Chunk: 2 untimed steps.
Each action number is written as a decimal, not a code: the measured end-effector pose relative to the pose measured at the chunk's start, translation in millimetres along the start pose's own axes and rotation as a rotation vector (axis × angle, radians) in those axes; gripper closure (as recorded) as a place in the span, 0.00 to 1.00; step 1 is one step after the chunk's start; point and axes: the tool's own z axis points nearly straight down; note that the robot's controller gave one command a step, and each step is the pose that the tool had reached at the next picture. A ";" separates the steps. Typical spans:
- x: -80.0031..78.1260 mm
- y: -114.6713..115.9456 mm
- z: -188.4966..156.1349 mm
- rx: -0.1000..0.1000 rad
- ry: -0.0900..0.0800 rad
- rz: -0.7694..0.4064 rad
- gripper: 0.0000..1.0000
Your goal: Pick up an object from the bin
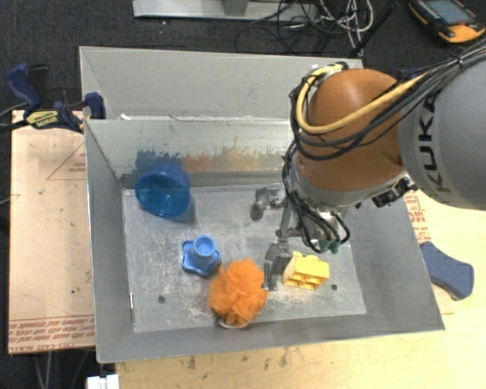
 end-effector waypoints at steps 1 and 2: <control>-1.5 -0.5 -3.6 -0.001 -0.008 0.003 0.00; 5.6 6.2 43.3 0.000 -0.010 -0.135 0.00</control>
Offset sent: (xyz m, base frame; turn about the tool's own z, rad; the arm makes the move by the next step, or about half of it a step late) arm -0.0280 0.0224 -0.1714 -0.4995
